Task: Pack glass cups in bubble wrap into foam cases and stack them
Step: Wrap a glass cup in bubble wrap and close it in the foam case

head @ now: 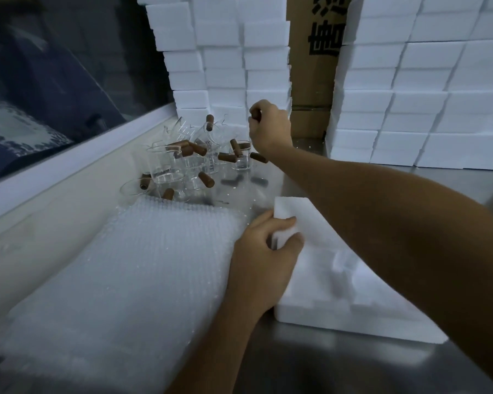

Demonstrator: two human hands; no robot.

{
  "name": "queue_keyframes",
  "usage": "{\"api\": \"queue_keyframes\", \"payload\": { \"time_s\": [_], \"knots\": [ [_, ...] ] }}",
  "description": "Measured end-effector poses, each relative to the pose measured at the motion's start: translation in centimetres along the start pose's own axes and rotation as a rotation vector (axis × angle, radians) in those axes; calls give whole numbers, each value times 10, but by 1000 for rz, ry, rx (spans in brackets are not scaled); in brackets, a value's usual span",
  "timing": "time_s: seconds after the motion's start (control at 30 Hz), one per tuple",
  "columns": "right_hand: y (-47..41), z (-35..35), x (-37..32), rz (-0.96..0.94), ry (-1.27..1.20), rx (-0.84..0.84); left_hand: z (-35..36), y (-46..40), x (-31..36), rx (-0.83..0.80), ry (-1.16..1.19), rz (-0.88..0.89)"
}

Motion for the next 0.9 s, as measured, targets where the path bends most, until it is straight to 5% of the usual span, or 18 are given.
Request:
{"api": "queue_keyframes", "payload": {
  "time_s": [0.4,0.57,0.73,0.9],
  "knots": [
    [84,-173,5,334,-583,104,-10,5,17,92,74,-61],
    [125,-241,2,418,-697,108,-21,14,34,283,-39,295],
    [151,-269,-6,611,-778,-71,-16,38,54,161,4,544],
    [156,-273,-11,616,-760,-247,-14,43,64,84,256,349]
  ]
}}
Point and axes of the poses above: each hand's wrist, its own y-axis away from the middle knuckle, its own z-axis out of the palm, x = y × z, the point moved 1 cm from there along -y, towards the middle knuckle, and after that the axes turned 13 degrees about x, right-handed, at the moved point
